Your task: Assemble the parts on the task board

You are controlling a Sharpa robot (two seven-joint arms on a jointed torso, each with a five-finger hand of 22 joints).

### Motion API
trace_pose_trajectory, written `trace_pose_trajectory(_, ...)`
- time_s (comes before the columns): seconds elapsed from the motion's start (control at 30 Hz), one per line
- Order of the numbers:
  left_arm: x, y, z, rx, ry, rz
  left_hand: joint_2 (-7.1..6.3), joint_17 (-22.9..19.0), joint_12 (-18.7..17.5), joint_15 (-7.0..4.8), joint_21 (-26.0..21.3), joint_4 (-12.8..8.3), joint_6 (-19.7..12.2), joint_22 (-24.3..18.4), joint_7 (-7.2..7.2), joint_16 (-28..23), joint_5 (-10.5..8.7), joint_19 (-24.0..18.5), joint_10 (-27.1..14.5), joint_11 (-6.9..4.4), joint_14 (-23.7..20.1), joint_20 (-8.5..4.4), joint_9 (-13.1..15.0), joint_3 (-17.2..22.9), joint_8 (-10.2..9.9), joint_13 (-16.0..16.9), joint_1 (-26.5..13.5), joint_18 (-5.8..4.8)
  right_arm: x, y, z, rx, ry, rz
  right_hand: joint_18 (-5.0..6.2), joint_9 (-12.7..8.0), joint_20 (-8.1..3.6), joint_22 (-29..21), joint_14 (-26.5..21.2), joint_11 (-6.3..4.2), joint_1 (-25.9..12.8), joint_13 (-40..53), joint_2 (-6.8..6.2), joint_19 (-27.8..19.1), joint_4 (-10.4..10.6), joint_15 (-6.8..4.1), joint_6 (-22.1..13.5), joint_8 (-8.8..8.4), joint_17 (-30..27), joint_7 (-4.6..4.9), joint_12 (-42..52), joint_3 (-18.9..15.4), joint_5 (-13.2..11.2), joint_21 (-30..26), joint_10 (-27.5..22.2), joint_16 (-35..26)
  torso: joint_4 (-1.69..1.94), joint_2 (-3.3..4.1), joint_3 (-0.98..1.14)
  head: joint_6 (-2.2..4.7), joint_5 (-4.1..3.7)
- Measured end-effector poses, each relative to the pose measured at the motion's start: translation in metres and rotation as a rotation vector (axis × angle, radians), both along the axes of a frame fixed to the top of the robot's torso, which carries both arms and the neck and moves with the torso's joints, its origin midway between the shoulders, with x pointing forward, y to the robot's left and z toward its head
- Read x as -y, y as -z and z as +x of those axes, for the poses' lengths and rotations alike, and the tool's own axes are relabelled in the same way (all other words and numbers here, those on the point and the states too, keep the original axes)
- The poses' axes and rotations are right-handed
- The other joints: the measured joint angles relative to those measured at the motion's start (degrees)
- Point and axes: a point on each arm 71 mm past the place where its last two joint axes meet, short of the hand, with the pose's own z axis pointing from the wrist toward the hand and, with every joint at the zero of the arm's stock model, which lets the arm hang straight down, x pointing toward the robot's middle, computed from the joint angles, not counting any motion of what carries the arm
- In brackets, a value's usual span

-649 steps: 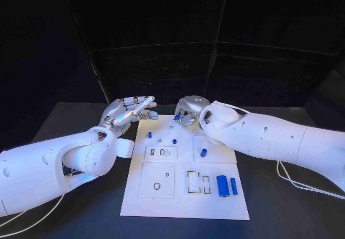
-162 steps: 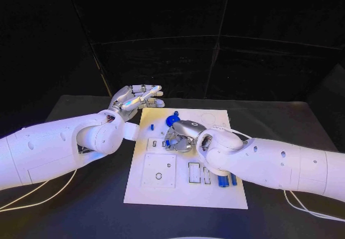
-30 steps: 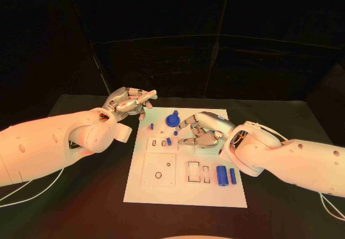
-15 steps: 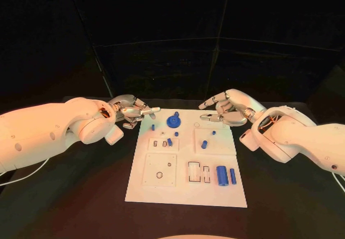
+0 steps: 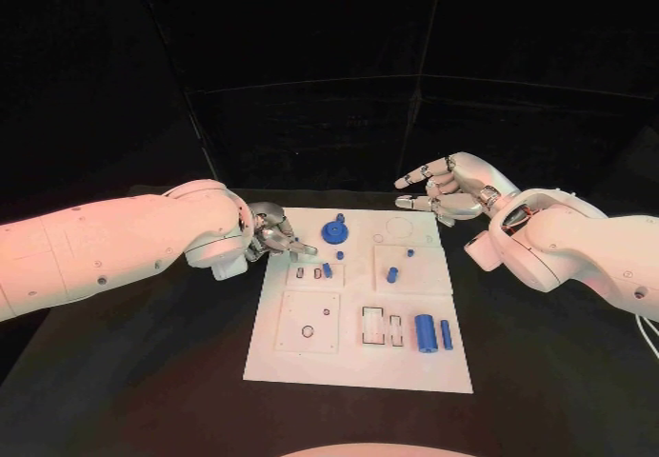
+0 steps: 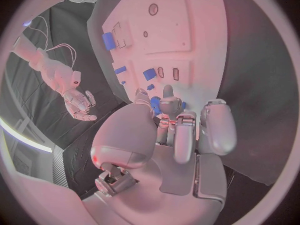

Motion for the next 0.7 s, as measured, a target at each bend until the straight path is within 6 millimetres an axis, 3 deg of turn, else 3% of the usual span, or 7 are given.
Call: trace_pose_trajectory(0.7, 0.042, 0.007, 0.003, 0.006, 0.043, 0.094, 0.24, -0.01, 1.57, -0.38, 0.9, 0.05, -0.2, 1.52, -0.2, 0.0, 0.0, 0.65, 0.93, -0.52, 0.01, -0.24, 1.5, -1.28, 1.53, 1.85, -2.18, 0.01, -0.007, 0.003, 0.008, -0.026, 0.008, -0.001, 0.0, -0.01, -0.2, -0.53, 0.0, 0.0, 0.0, -0.08, 0.0, -0.2, -0.16, 0.0, 0.0, 0.29, 0.02, 0.0, -0.2, -0.16, 0.94, -0.51, 0.01, 0.0, 0.0, -0.03, 0.03, -0.42, 0.0)
